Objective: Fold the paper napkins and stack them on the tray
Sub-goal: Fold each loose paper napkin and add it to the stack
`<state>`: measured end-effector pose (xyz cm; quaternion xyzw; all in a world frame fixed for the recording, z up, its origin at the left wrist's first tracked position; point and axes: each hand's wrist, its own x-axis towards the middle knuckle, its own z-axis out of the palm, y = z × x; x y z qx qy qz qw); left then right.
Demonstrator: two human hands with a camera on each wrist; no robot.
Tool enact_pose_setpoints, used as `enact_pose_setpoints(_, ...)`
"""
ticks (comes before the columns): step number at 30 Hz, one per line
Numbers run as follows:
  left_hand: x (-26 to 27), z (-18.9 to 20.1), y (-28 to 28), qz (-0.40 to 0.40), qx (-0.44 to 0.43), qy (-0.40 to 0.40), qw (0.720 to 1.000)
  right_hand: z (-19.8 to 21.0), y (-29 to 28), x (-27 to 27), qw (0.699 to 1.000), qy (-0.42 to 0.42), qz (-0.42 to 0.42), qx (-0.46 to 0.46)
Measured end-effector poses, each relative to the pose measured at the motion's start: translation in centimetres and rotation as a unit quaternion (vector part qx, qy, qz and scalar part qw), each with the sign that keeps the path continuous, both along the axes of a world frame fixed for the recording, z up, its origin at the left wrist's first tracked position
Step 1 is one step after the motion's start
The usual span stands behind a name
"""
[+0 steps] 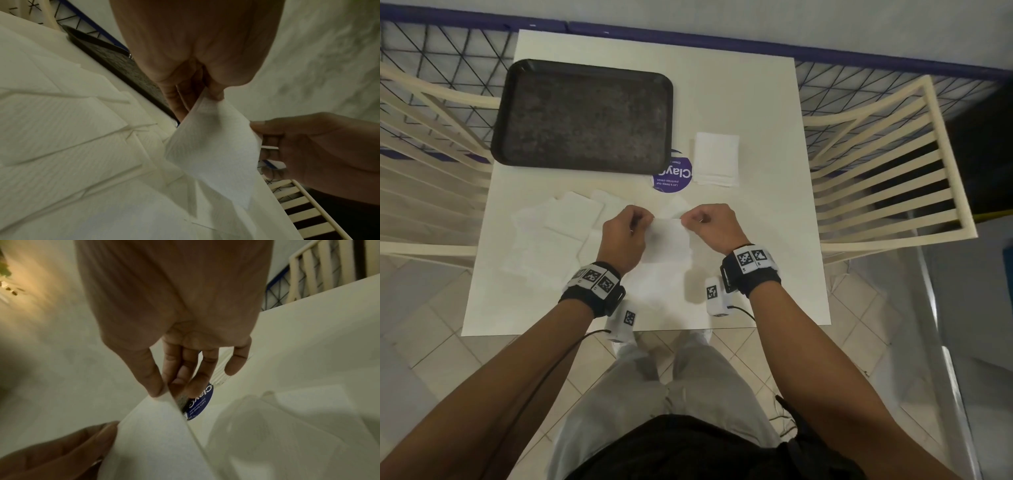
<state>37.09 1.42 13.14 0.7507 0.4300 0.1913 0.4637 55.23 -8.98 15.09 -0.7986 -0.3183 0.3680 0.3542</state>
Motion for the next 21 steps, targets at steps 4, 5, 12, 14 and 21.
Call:
enact_pose_setpoints(4, 0.1, -0.1, -0.1, 0.012, -0.005, -0.009, 1.000, 0.4, -0.5, 0.3, 0.998, 0.044, -0.030, 0.032)
enact_pose_setpoints(5, 0.1, -0.1, -0.2, 0.017, -0.010, -0.011, 1.000, 0.4, -0.5, 0.2, 0.998, 0.045, -0.037, 0.033)
enact_pose_setpoints(12, 0.5, -0.2, -0.2, 0.036, -0.007, -0.014, 0.999, -0.2, -0.1, -1.2, 0.994, 0.073, -0.075, 0.035)
enact_pose_setpoints(14, 0.7, -0.2, -0.1, 0.045, -0.008, -0.008, 0.999, 0.0, -0.2, -1.6, 0.994, 0.086, -0.070, 0.001)
enact_pose_setpoints(21, 1.2, -0.5, 0.1, 0.058, -0.022, -0.012, 0.998, -0.7, -1.0, -1.6, 0.997, 0.050, -0.057, -0.016)
